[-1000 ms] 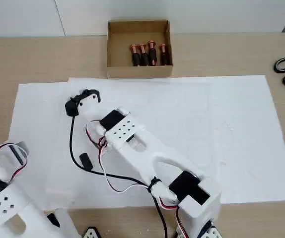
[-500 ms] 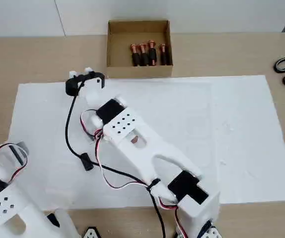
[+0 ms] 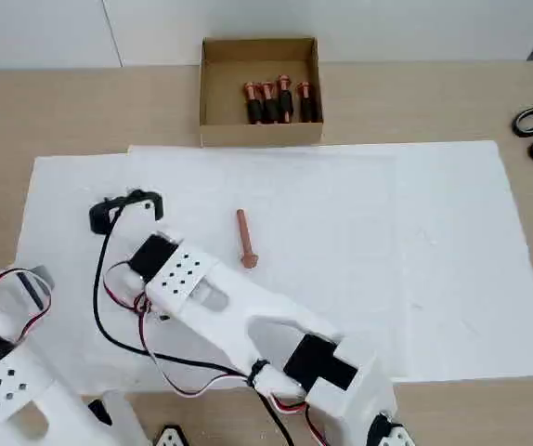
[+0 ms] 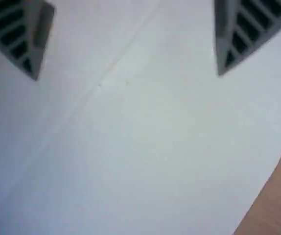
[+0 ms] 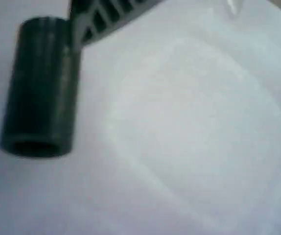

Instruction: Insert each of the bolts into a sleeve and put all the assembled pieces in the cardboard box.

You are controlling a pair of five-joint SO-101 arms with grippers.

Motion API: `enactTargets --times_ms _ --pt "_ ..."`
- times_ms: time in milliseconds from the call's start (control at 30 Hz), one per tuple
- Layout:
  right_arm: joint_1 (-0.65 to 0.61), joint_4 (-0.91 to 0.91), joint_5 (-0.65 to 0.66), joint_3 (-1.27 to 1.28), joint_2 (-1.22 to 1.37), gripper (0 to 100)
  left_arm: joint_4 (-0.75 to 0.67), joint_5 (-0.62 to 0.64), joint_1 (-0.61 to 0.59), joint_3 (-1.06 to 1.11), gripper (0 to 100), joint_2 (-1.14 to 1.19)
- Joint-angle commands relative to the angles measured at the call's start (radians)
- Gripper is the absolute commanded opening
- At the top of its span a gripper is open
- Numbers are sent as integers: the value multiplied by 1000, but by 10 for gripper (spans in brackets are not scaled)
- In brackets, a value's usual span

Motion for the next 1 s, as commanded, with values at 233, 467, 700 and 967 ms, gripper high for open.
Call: enactTargets --times_ms 233,467,700,967 --pt "-7 -68 -8 -49 4 210 -18 -5 0 -7 222 2" --pt "-7 -124 -11 -54 111 210 -18 -5 0 -7 222 2" --pt "-5 -114 -11 -54 143 210 -18 -5 0 -7 222 2" --pt "-2 -113 -11 -51 143 207 -18 -5 0 -7 222 2"
